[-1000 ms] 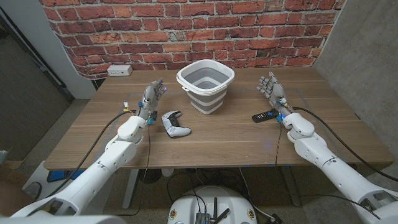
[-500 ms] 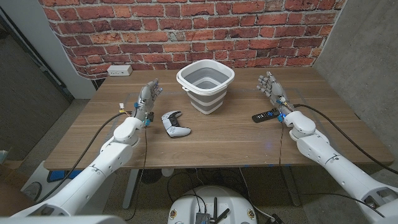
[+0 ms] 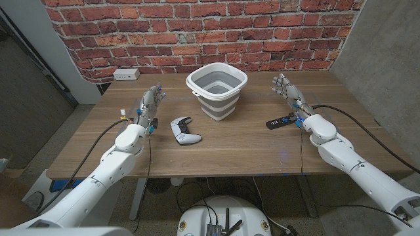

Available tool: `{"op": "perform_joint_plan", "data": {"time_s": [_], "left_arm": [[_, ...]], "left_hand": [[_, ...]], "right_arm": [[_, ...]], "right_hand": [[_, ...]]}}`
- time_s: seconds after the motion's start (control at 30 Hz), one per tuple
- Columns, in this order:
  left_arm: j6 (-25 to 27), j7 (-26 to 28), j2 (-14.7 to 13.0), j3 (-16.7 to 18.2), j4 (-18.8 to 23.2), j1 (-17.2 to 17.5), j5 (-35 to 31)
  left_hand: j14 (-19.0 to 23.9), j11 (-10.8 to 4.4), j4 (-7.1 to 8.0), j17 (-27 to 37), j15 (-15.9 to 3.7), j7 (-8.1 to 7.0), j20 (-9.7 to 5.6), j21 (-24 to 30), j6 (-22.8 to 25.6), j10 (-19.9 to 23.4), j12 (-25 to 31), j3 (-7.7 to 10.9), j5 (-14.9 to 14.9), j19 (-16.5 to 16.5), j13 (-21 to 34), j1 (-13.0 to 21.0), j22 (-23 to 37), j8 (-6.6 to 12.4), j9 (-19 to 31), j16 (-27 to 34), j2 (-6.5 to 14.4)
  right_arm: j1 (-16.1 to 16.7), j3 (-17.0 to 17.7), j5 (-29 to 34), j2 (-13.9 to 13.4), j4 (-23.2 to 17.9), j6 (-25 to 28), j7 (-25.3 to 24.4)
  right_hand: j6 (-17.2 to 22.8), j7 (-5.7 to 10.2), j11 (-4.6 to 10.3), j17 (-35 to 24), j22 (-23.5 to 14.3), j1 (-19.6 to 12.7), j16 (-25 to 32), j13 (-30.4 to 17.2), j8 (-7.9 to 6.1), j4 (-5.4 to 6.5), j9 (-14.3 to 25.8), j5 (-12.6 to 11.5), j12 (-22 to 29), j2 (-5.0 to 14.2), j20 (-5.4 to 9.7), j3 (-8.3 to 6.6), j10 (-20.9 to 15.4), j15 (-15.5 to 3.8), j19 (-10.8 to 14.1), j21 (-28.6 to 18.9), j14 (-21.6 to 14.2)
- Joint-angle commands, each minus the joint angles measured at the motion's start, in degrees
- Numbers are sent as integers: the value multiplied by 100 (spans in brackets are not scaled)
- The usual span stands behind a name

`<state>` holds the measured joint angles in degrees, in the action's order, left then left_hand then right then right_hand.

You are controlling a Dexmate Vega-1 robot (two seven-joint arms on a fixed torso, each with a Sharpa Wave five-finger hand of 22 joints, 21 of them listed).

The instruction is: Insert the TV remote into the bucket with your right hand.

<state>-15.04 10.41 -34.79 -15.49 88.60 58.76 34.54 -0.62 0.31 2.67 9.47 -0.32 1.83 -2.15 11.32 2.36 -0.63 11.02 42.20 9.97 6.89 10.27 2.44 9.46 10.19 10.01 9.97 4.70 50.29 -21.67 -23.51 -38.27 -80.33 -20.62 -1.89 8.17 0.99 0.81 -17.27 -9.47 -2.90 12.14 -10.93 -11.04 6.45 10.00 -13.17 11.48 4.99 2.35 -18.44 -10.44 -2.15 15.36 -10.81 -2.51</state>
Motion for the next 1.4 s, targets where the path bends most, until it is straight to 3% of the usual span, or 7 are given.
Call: {"op": "perform_joint_plan", "data": {"time_s": [0.03,0.4,0.7,1.1,1.4], "left_arm": [[75,106,-20,22,72,23,-65],[149,59,25,-60,-53,-153,-107],[170,98,60,-77,-69,-189,-116],[176,143,80,-41,-75,-194,-81],[268,168,33,-33,-21,-180,-74]], "left_hand": [[9,-2,-23,26,-10,-11,-254,-11,50,20,39,10,16,54,15,6,31,30,7,26,392],[5,-17,-40,24,-26,-20,-254,-17,49,13,33,18,17,48,14,10,31,28,6,19,394],[10,-15,-44,24,-26,-18,-257,-18,60,13,31,23,17,53,14,9,31,31,6,20,400],[19,-27,-37,30,-17,-14,-257,-18,80,27,34,30,18,60,14,0,31,36,7,24,414],[33,-17,-35,30,-5,1,-234,-22,94,73,48,63,22,57,15,26,31,38,7,30,503]], "right_arm": [[142,24,650,-438,-440,123,-269],[188,5,1672,-1033,-1000,509,-500],[240,27,2102,-1344,-1254,637,-479],[273,65,2811,-2091,-1648,794,-117],[116,-1,3287,-2403,-1633,661,187]], "right_hand": [[52,16,38,8,-13,-42,-20,-4,-22,-20,18,-59,9,208,105,-70,-23,-256,-29,8,-66],[57,45,93,54,-12,-92,-36,0,-12,-69,17,-61,-10,198,135,-112,-2,-299,-47,14,-67],[34,64,115,90,-11,-127,-56,5,5,-113,17,-53,-38,174,141,-139,54,-305,-120,38,-35],[-110,139,210,151,-12,-232,-74,12,57,-239,17,-27,-87,165,121,-192,198,-324,-266,56,34],[-332,237,238,191,-14,-332,-52,10,101,-369,21,21,-101,164,22,-230,319,-236,-263,28,32]]}}
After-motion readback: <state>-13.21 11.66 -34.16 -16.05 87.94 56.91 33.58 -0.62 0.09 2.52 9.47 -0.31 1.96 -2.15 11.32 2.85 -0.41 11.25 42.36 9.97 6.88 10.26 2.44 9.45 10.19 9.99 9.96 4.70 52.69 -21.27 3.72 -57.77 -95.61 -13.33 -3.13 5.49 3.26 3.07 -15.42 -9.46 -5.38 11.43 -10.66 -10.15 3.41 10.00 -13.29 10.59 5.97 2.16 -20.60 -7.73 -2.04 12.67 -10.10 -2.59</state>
